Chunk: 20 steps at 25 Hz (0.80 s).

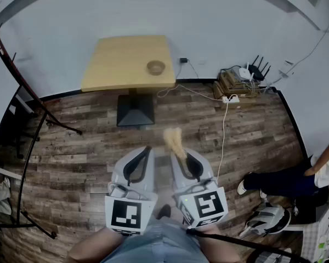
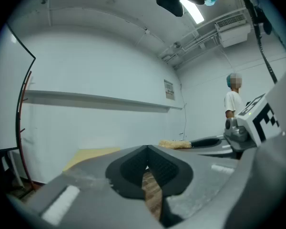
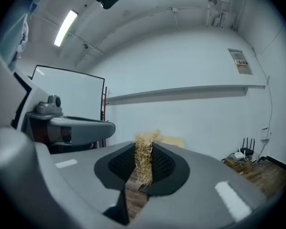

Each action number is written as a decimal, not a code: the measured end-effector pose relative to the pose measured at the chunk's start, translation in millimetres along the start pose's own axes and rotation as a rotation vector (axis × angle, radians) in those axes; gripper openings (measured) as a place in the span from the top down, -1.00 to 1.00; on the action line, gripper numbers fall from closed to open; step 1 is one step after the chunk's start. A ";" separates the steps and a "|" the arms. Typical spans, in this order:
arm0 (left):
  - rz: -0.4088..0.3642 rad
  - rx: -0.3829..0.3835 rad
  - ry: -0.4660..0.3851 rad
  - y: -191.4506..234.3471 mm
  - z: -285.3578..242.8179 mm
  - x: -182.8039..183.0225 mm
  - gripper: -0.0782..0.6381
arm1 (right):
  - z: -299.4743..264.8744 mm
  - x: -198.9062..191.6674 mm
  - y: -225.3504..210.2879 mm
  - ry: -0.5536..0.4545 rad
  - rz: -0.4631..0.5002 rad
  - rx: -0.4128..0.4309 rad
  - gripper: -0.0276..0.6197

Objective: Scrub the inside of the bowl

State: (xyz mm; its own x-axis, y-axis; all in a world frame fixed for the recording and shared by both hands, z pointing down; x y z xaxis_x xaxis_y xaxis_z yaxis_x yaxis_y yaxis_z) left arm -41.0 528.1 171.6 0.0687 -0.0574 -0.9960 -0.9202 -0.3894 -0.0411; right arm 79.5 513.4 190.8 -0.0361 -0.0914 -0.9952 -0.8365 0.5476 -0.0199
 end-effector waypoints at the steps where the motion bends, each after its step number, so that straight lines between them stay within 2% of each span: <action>1: 0.002 -0.001 0.003 -1.6 1.3 -1.3 0.72 | 2.0 -1.6 0.6 0.002 -0.003 0.002 0.72; 12: -0.004 -0.005 0.032 -27.1 6.0 -3.7 0.73 | 25.2 -7.8 -9.2 0.001 -0.030 0.007 0.72; 20: -0.020 0.011 0.052 -54.1 6.0 -8.0 0.72 | 47.8 -18.5 -31.7 -0.007 -0.111 0.012 0.70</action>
State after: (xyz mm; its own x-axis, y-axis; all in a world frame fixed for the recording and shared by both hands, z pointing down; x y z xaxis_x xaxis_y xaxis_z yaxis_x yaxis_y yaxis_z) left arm 5.9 555.1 181.4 0.1066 -0.0975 -0.9895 -0.9227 -0.3804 -0.0620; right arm 132.8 537.5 205.3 0.0601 -0.1465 -0.9874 -0.8285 0.5444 -0.1312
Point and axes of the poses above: the fingertips, and each gripper's own axes: z backward along the fingers, y to its left, x out of its top, the point moved 6 cm from there along z, backward along the fingers, and after that the axes turned 1 degree about -z, right-handed, at the moved point
